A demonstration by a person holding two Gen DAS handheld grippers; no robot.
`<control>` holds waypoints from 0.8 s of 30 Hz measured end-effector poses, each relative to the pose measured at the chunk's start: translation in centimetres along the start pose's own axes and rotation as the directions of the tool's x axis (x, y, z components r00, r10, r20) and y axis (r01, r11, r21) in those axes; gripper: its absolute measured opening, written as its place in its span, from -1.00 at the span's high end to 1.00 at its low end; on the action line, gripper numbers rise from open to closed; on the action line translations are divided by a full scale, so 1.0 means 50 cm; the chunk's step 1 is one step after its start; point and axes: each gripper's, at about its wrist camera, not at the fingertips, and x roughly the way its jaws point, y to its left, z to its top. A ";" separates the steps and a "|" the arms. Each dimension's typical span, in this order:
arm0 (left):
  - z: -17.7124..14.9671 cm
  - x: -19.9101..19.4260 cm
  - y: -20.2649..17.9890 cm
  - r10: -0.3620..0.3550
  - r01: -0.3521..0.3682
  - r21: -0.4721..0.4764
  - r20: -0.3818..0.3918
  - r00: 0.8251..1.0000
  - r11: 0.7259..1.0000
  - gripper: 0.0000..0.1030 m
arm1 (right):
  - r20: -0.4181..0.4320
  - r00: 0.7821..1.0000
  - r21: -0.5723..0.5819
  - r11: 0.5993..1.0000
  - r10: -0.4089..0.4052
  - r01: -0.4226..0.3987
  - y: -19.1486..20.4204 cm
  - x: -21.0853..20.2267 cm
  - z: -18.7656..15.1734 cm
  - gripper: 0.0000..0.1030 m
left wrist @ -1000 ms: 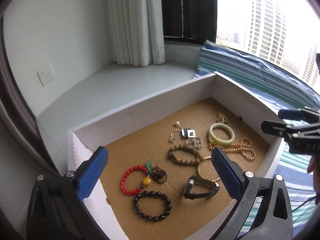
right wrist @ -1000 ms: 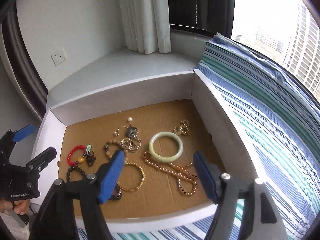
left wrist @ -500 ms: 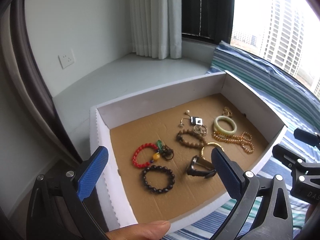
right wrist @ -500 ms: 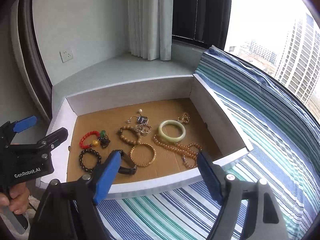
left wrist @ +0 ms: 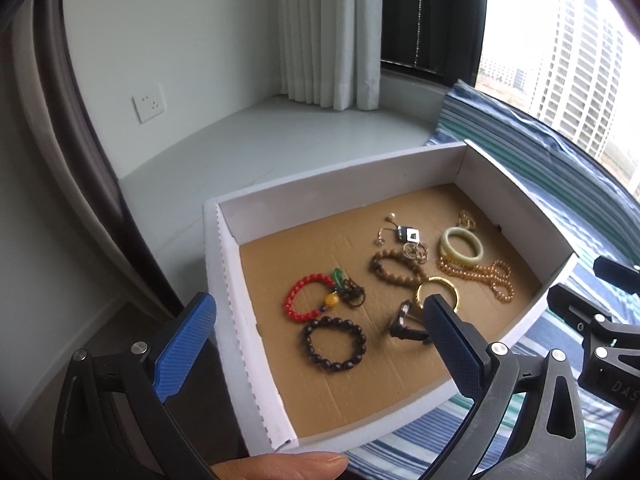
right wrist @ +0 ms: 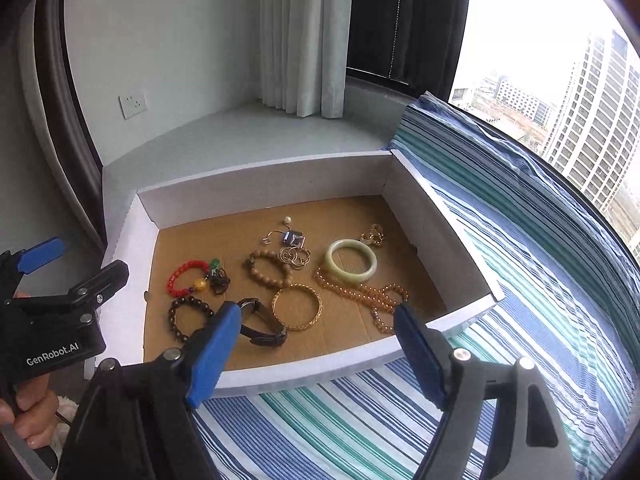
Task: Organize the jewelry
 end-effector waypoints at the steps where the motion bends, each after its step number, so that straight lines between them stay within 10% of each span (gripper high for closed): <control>1: 0.000 -0.001 0.001 0.000 0.000 -0.002 -0.005 1.000 1.000 -0.99 | -0.007 1.000 -0.002 1.000 0.002 -0.002 0.002 0.001 0.001 -0.56; 24: -0.003 -0.003 0.005 0.019 -0.019 -0.023 -0.007 1.000 1.000 -0.99 | -0.051 0.998 -0.004 1.000 -0.030 0.030 0.006 0.014 0.004 -0.56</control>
